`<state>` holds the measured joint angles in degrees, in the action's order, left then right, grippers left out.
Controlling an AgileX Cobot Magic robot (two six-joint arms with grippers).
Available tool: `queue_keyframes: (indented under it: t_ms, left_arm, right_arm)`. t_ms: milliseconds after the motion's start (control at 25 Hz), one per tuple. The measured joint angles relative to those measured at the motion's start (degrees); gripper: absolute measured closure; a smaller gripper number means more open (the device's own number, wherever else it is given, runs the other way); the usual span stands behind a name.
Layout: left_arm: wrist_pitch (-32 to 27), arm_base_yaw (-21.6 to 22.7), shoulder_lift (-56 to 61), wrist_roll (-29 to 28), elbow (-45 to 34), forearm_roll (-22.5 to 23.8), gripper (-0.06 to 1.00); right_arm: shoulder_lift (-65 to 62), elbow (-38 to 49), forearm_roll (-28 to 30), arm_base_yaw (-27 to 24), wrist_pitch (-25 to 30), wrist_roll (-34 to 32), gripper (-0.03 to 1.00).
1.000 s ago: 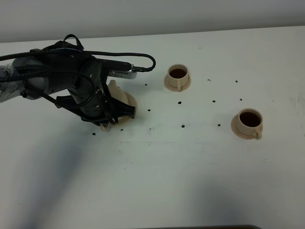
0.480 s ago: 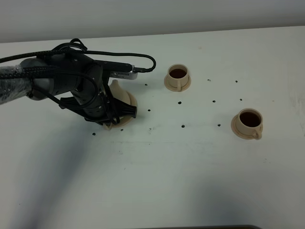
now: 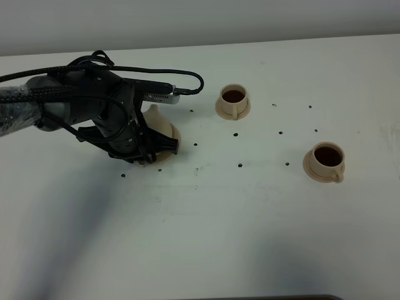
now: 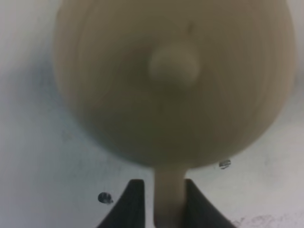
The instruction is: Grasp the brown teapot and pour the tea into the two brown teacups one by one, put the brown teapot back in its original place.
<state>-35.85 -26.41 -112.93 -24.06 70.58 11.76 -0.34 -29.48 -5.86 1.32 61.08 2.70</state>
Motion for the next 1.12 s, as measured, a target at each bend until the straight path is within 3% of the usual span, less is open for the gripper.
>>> queue_keyframes:
  t_ms: [280,520,680,1120]
  left_arm:
    - [-5.9,0.1,2.2,0.2,0.0,0.1,0.49]
    - [-22.1,0.1,8.5,3.6,0.0,-1.4,0.47]
    - [-29.8,0.1,14.1,6.2,-2.6,-3.8,0.47]
    - [-30.1,0.1,38.0,6.5,-25.1,-7.5,0.47]
  right_arm:
    - [0.0,0.0,0.0,0.0,0.0,0.0,0.76]
    - [0.0,0.0,0.0,0.0,0.0,0.0,0.76]
    - [0.0,0.0,0.0,0.0,0.0,0.0,0.76]
    - [0.0,0.0,0.0,0.0,0.0,0.0,0.76]
